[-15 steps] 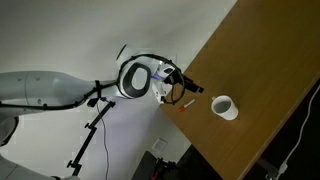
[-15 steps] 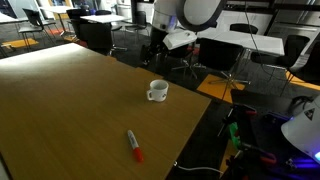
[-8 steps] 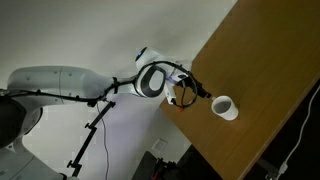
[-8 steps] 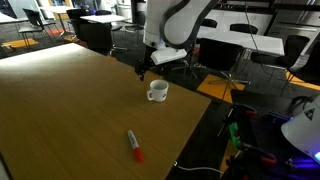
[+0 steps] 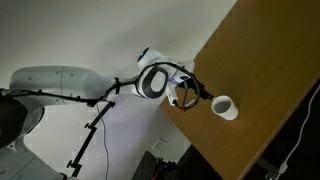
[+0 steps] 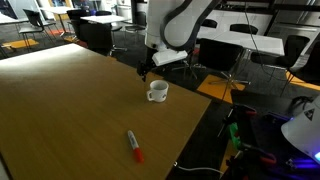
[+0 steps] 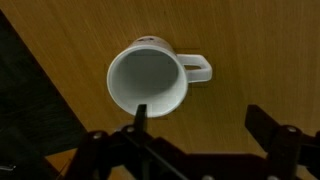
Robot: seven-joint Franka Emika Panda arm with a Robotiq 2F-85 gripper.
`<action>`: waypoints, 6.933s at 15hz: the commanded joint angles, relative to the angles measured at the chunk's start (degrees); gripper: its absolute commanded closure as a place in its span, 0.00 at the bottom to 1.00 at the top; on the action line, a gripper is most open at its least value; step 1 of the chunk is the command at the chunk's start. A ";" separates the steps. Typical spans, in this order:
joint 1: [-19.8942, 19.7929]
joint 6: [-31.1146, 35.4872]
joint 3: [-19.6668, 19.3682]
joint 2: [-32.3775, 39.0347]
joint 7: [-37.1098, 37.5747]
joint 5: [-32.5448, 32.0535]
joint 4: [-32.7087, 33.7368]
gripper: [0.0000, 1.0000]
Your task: Slide the mug to the left
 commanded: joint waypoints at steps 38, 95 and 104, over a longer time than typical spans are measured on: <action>2.94 5.79 -3.93 17.32 4.94 15.24 11.94 1.00; 5.46 -13.51 1.91 25.30 -11.46 5.62 33.23 0.97; 10.30 -14.66 2.80 29.71 -11.36 1.98 40.66 0.97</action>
